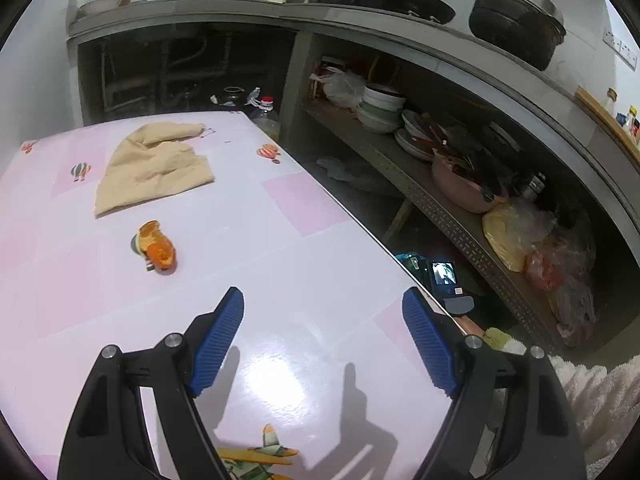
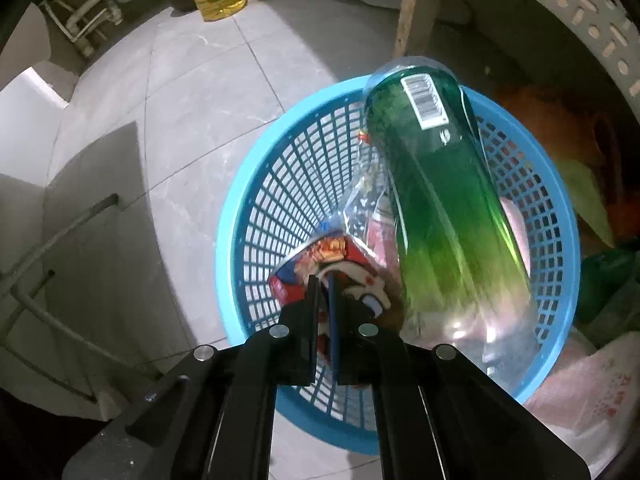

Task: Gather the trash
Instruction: 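Open the left tool to drop the can while the right tool releases the bottle, then move both tools back over the table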

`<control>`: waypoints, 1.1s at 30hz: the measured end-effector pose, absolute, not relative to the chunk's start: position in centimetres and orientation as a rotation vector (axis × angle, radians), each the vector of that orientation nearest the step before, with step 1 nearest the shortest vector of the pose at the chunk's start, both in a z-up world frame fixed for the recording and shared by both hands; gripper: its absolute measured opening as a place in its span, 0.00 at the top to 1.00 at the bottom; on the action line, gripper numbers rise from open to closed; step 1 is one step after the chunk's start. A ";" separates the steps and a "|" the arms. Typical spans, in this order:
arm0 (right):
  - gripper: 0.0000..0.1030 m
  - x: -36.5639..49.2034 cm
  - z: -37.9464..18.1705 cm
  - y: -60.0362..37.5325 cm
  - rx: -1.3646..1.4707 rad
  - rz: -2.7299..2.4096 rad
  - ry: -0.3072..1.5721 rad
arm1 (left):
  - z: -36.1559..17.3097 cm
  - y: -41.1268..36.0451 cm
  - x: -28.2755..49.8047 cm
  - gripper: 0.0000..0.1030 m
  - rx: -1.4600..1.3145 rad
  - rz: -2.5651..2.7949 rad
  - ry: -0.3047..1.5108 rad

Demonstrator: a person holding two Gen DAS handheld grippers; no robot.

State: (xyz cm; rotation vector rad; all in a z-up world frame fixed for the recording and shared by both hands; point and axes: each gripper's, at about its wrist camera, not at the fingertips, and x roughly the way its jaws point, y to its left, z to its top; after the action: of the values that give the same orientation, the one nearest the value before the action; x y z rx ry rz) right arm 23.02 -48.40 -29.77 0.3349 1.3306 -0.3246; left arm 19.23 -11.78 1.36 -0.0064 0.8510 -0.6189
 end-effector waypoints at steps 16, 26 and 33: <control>0.57 18.0 -11.9 -45.9 0.350 -0.197 0.986 | 0.9 -4.5 19.0 0.21 -0.113 -0.463 0.816; 0.47 19.0 -2.1 -38.6 0.357 0.053 0.893 | -1.3 -1.8 23.1 0.21 -0.131 -0.373 0.884; 0.47 20.9 0.4 -32.7 0.289 0.162 0.875 | -2.6 -4.2 27.8 0.22 0.009 -0.462 0.942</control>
State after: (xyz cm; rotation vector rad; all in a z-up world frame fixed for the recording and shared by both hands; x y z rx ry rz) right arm 20.89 -32.74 0.43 0.2891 0.8753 0.1624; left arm 27.78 -4.24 -2.61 0.0087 0.9417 -0.4624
